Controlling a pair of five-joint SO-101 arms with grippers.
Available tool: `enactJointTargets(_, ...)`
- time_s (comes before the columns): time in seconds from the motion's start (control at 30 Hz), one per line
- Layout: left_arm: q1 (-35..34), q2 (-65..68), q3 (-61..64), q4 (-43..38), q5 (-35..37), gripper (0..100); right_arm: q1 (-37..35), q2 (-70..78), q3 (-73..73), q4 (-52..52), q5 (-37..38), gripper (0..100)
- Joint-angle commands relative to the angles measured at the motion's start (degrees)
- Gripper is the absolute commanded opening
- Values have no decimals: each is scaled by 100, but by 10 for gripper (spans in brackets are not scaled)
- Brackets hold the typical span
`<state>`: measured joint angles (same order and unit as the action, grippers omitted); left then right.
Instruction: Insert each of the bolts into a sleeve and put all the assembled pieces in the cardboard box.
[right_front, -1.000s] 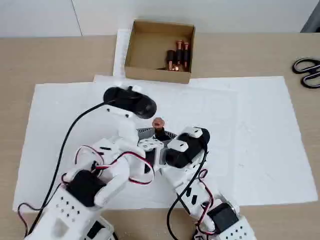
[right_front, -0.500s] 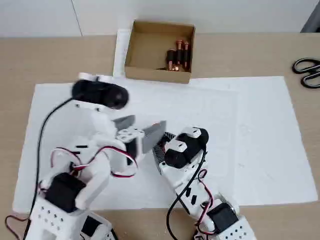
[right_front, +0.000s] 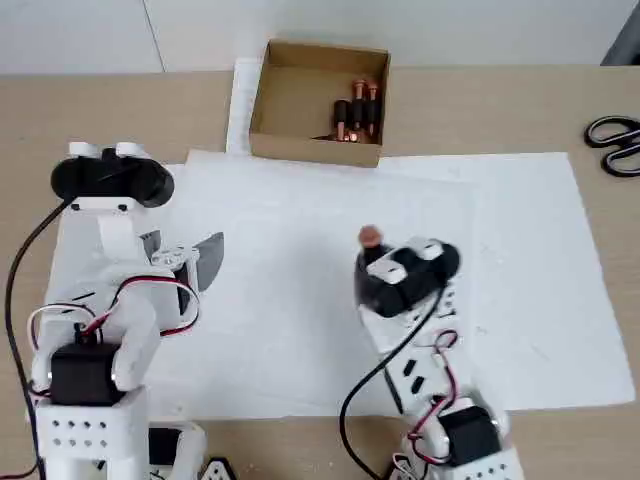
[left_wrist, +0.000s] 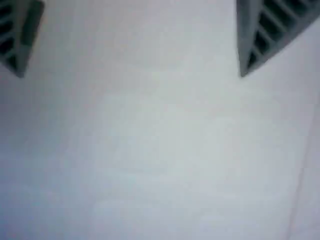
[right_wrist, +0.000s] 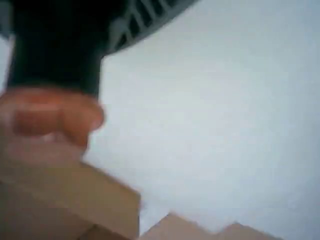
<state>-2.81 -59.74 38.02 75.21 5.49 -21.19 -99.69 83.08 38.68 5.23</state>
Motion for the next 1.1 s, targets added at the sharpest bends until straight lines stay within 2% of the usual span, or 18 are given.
enactJointTargets(0.0,-26,-97,-31,-9,-44,261,251,857,-1196,-66,264,4)
enactJointTargets(0.2,-26,-97,-31,-9,-44,261,585,3873,-3218,-1130,299,4)
enactJointTargets(0.67,-26,-97,-4,26,-44,260,576,10536,-7824,-3240,255,4)
enactJointTargets(0.87,-26,-97,-4,26,-44,260,497,12505,-9521,-3644,246,4)
enactJointTargets(1.07,-26,-97,4,35,-44,260,277,13481,-10374,-3952,246,5)
